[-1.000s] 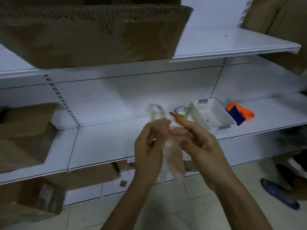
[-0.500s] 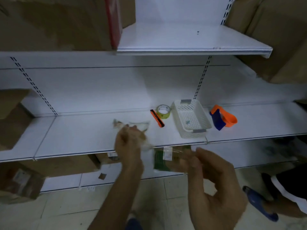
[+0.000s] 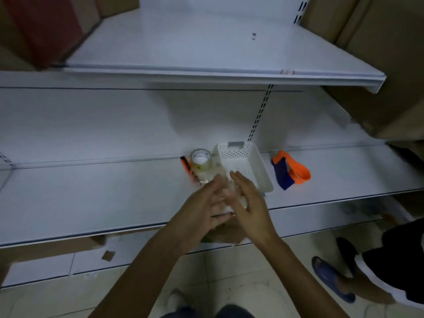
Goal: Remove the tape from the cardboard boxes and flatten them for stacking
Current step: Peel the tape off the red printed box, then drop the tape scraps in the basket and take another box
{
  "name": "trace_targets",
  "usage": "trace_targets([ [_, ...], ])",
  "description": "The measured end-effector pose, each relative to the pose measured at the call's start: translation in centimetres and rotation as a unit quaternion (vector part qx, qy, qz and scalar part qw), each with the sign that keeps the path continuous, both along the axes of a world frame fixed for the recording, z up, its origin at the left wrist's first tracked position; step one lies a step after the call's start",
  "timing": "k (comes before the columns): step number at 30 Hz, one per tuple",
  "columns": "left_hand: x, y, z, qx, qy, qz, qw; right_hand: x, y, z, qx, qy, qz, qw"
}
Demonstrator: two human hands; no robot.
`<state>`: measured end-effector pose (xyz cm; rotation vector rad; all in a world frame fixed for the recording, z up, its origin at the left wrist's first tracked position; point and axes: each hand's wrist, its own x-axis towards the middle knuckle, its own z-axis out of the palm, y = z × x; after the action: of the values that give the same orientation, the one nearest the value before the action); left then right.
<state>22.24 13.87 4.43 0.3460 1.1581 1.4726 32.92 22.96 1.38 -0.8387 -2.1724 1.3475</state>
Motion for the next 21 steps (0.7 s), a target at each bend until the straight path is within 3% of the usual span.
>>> trace_targets([
  [2, 0.4, 1.4, -0.3, -0.046, -0.016, -0.074, 0.996, -0.1, 3.0, -0.6, -0.070, 0.069, -0.110, 0.989],
  [4, -0.1, 2.4, -1.4, -0.052, -0.044, -0.011, 0.998, 0.4, 6.5, -1.6, -0.105, 0.066, -0.206, 0.971],
  [7, -1.1, 2.8, -2.5, -0.066, -0.021, 0.078, 0.995, 0.6, 11.1, -2.7, -0.147, 0.054, -0.225, 0.962],
  [10, -1.0, 2.8, -3.8, -0.161, 0.073, 0.129, 0.976, -0.6, 14.8, -3.9, -0.096, 0.052, -0.228, 0.968],
  [16, 2.4, 3.1, -4.9, -0.196, 0.051, 0.225, 0.953, -4.3, 19.6, -7.7, 0.031, 0.026, -0.244, 0.969],
  [18, 3.5, 3.7, -5.0, -0.208, 0.060, 0.246, 0.945, -4.8, 20.3, -9.8, 0.094, -0.033, -0.208, 0.973],
  [21, 4.9, 4.5, -5.2, -0.216, 0.095, 0.267, 0.934, -4.3, 20.5, -12.9, 0.157, -0.186, -0.019, 0.970],
])
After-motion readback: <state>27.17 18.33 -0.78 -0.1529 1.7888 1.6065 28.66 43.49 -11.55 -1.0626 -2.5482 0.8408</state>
